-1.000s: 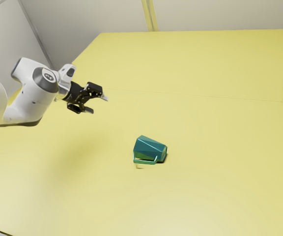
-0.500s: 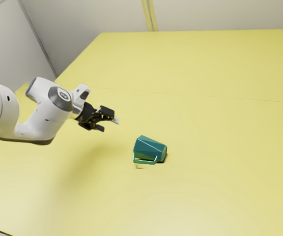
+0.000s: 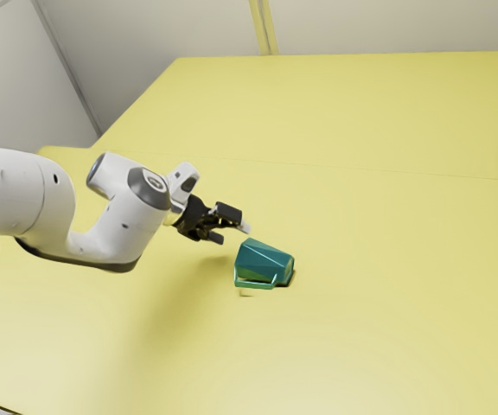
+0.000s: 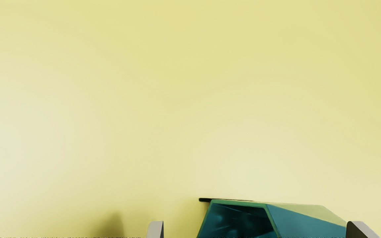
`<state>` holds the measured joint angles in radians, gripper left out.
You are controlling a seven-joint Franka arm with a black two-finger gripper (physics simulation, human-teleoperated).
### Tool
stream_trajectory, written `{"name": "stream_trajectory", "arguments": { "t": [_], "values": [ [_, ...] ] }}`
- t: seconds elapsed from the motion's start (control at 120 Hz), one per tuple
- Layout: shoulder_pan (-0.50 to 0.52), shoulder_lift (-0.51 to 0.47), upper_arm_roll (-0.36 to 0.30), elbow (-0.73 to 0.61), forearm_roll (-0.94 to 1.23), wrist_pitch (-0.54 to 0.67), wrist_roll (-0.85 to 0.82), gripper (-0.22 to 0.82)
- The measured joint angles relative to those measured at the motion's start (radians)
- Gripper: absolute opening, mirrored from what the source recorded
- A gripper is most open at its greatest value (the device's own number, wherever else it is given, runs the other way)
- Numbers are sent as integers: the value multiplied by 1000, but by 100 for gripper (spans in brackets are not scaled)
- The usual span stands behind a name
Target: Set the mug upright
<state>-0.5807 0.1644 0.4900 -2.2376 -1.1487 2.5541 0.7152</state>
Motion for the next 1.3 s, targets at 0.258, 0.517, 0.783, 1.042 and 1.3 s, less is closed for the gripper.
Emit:
{"name": "stream_trajectory", "arguments": {
  "t": [0.258, 0.517, 0.783, 1.042, 1.3],
  "values": [
    [-21, 18, -26, 0, -56, 12, 32, 60],
    [-30, 22, -45, -2, -84, 19, 53, 59],
    [-33, 10, -68, -7, -93, 21, 63, 37],
    [-34, -26, -90, -33, -95, 24, 54, 32],
    [-48, -38, -114, -17, -95, 37, 33, 30]
  ]
}}
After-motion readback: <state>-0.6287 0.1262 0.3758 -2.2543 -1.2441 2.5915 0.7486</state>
